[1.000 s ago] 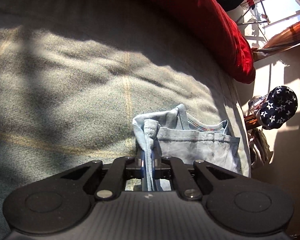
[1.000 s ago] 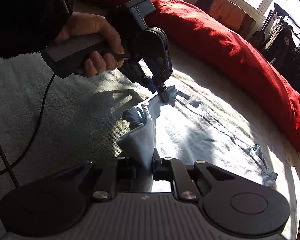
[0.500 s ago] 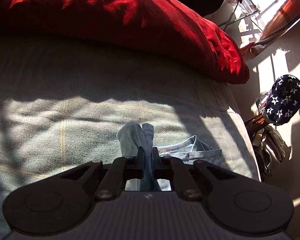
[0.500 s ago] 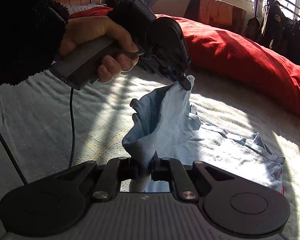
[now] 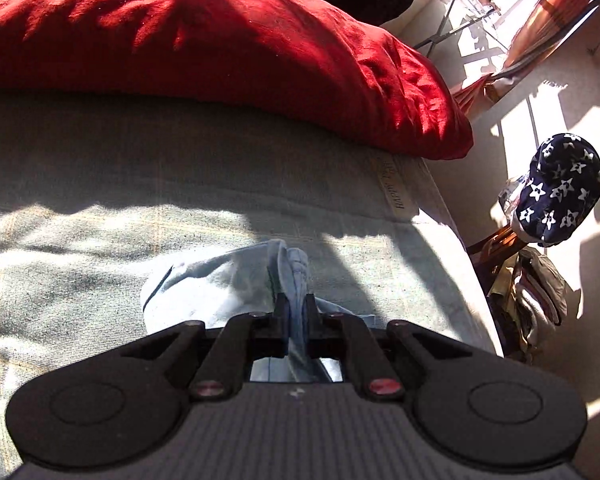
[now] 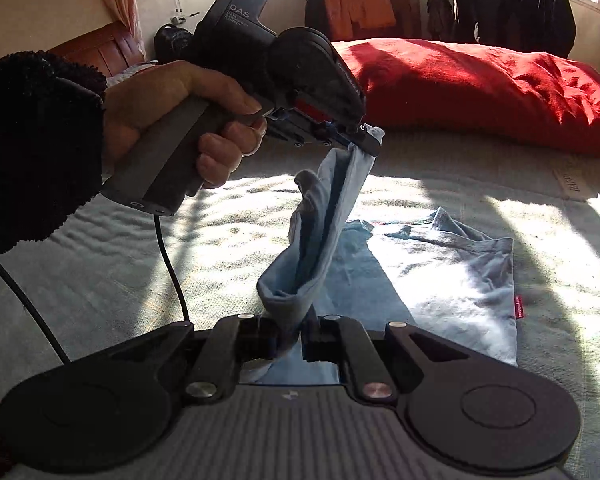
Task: Fold clothes
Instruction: 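Lift the held light-blue shirt with both grippers and fold it over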
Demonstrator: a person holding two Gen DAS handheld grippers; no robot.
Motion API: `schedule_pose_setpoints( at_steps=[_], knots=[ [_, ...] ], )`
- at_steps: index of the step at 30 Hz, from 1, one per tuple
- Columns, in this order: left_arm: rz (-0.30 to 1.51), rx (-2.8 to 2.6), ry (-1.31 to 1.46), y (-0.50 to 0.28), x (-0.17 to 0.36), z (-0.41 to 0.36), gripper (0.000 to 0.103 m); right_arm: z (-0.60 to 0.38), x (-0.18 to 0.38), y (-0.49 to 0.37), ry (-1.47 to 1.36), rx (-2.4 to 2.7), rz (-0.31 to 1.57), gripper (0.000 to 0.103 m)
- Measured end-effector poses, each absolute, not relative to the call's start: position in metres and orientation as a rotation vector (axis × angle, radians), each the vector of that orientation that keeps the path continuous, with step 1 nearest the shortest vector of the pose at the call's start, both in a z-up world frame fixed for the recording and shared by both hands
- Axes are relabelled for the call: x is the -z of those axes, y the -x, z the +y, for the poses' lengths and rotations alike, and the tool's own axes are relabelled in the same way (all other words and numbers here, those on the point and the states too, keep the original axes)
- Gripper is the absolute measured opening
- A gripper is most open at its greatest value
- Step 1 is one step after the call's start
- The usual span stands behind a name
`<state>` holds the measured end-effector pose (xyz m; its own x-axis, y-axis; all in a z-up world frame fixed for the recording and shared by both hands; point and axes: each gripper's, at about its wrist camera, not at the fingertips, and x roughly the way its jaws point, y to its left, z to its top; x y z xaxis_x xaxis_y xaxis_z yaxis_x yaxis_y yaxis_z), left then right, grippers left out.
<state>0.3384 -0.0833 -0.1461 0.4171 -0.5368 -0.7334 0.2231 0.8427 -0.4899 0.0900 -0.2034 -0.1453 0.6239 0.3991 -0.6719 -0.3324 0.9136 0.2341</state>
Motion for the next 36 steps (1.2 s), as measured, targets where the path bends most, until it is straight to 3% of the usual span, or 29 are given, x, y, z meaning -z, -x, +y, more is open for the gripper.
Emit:
schedule_pose_setpoints(
  at_steps=[19, 36],
  knots=[
    [0.991, 0.493, 0.088, -0.308, 0.188, -0.208, 0.005, -0.309, 0.187, -0.078, -0.366, -0.334, 0.902, 0.012],
    [1.019, 0.436, 0.022, -0.302, 0.215, -0.236, 0.006, -0.360, 0.223, -0.075, -0.623, -0.265, 0.977, 0.012]
  ],
)
